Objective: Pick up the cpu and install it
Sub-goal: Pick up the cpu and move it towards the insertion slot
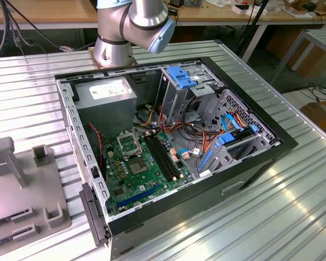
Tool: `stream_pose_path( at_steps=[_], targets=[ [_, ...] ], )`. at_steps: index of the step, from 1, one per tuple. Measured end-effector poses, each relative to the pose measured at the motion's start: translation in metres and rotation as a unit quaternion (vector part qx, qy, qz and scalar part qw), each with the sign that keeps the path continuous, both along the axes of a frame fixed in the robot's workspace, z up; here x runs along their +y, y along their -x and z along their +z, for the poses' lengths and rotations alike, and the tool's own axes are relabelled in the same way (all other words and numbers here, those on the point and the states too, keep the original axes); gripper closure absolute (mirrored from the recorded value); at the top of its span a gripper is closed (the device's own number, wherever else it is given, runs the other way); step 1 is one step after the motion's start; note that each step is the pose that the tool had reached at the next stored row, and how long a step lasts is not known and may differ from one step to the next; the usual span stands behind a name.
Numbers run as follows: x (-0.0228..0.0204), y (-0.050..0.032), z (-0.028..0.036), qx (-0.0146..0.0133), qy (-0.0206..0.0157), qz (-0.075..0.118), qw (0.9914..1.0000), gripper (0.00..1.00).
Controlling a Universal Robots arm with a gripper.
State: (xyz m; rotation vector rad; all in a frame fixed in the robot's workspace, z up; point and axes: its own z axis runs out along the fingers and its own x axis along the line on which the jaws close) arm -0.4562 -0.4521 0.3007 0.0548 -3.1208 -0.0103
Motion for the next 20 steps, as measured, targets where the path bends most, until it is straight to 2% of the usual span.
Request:
stream_pose_path(
  at_steps=[10, 20],
  targets=[
    [0.0000, -0.0001, 0.0056, 0.0004, 0.0000, 0.000, 1.00000, 0.53],
    [0.0000, -0.0003, 0.0113, 0.0020, -0.0002, 0.000, 1.00000, 0.53]
  ],
)
